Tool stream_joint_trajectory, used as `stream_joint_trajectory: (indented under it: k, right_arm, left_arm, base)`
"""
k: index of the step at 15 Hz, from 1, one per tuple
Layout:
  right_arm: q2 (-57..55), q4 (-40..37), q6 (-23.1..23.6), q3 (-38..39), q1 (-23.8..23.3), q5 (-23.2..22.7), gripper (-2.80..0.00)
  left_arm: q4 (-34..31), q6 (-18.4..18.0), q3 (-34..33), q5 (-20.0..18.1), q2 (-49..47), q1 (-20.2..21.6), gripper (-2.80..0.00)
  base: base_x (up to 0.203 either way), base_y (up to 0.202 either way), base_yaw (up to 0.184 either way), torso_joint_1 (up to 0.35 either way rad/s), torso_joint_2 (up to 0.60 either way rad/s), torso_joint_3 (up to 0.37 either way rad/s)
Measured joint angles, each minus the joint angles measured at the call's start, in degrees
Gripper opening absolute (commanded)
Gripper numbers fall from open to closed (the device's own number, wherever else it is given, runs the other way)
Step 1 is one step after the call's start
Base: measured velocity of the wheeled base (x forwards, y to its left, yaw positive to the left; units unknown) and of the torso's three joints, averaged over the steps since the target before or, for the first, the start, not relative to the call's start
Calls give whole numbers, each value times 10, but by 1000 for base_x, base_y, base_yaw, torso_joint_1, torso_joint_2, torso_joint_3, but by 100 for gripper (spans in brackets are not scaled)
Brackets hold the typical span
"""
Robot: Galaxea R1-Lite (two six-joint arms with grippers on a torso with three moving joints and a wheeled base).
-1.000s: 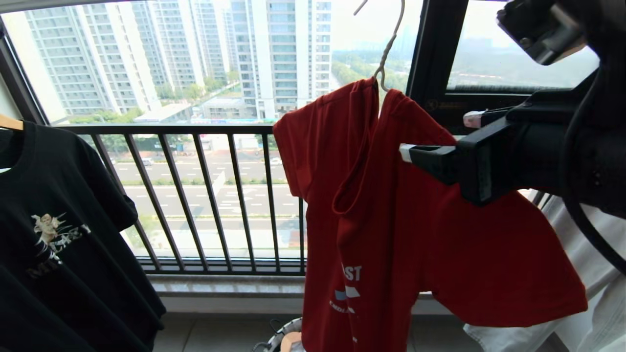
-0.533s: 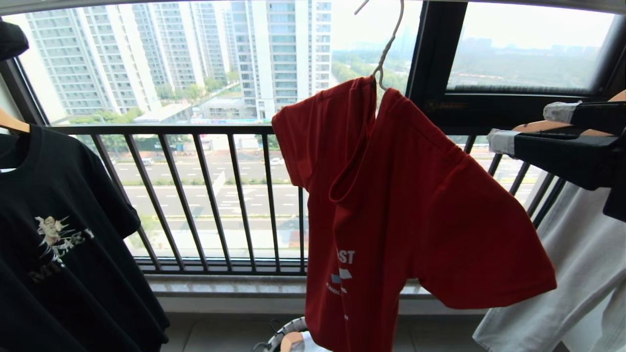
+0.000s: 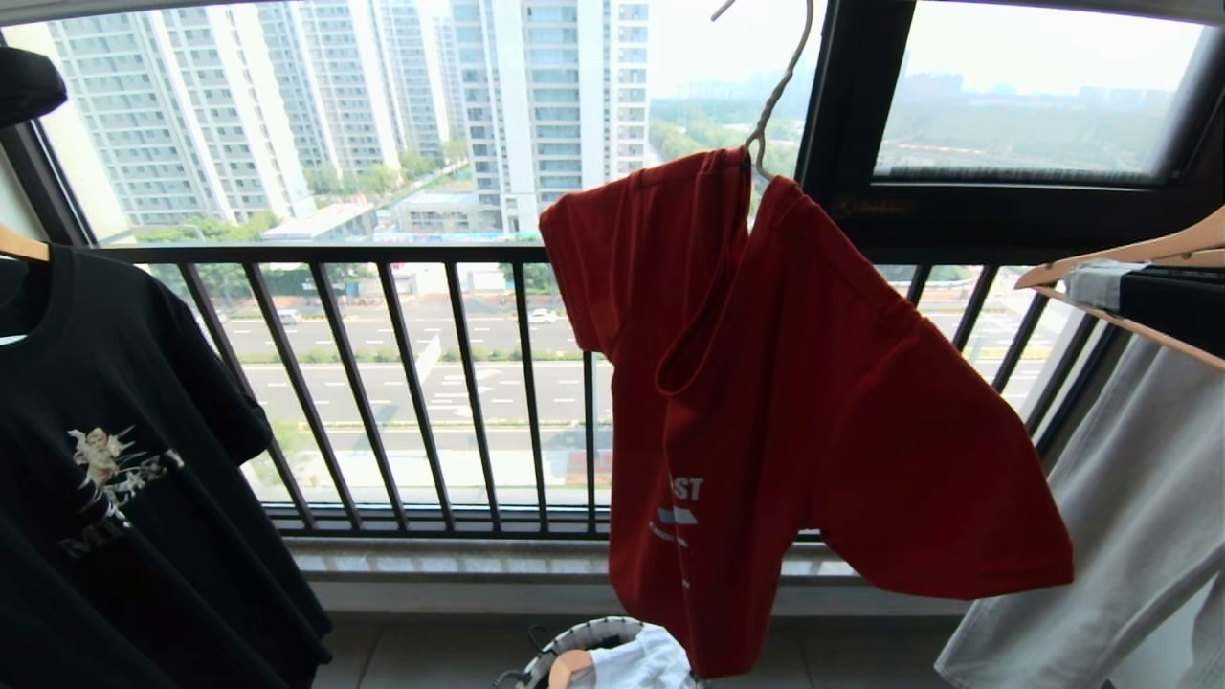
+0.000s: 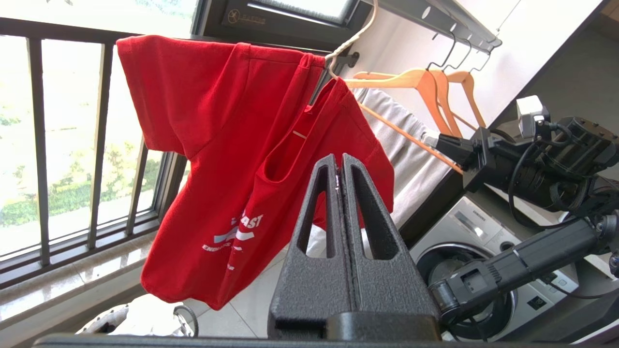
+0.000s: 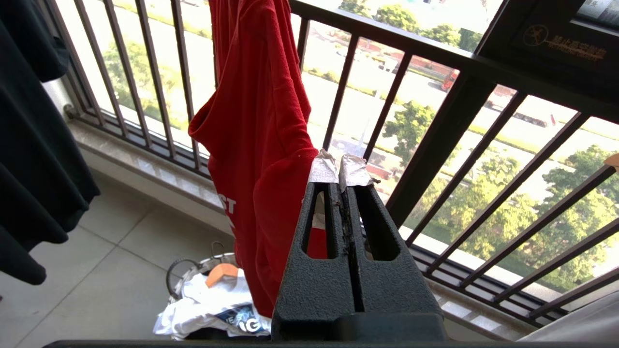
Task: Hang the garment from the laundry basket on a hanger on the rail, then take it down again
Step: Take the clothes off the clothes rack
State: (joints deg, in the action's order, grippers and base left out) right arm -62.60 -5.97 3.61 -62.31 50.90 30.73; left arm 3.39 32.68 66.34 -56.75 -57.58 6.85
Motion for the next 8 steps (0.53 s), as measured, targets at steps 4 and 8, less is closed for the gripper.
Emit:
stream_joint_trajectory:
  k: [4, 8]
  right_arm:
    - [7, 0, 0, 4, -6, 0, -280]
    - [8, 0, 2, 5, -7, 0, -280]
  left_arm:
    - [0, 0, -1, 0, 0, 0, -280]
    - [0, 0, -1, 0, 0, 0, -280]
  base:
    - [0, 0, 0, 0, 0, 0]
    - [0, 0, 0, 48, -95, -51]
